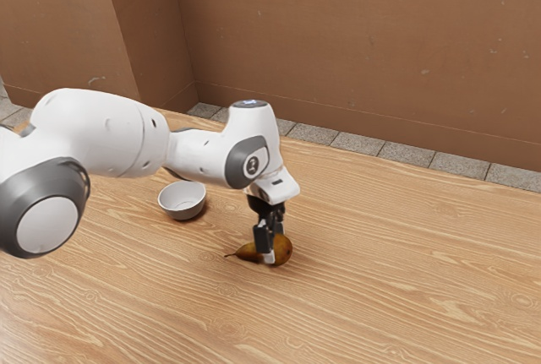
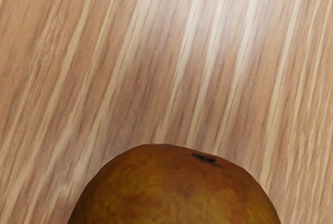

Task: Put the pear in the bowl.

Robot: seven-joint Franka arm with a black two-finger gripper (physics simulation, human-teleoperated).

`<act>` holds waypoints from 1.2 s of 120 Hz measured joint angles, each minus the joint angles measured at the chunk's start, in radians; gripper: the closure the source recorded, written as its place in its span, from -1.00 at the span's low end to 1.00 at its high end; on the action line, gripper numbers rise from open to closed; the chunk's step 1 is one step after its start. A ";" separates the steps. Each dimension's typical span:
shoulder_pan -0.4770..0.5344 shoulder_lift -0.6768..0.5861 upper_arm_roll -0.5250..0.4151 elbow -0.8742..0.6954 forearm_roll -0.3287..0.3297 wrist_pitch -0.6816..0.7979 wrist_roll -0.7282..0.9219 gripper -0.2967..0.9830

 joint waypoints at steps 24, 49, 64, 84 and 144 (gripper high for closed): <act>0.000 0.009 -0.003 0.004 -0.023 0.002 0.009 -0.49; 0.000 0.018 -0.002 0.004 -0.045 0.003 0.015 -0.32; 0.000 0.017 -0.002 0.004 -0.050 0.003 0.017 -0.20; 0.000 0.013 -0.002 0.005 -0.051 0.005 0.018 -0.10; 0.000 -0.109 0.095 0.003 -0.043 -0.031 0.013 0.04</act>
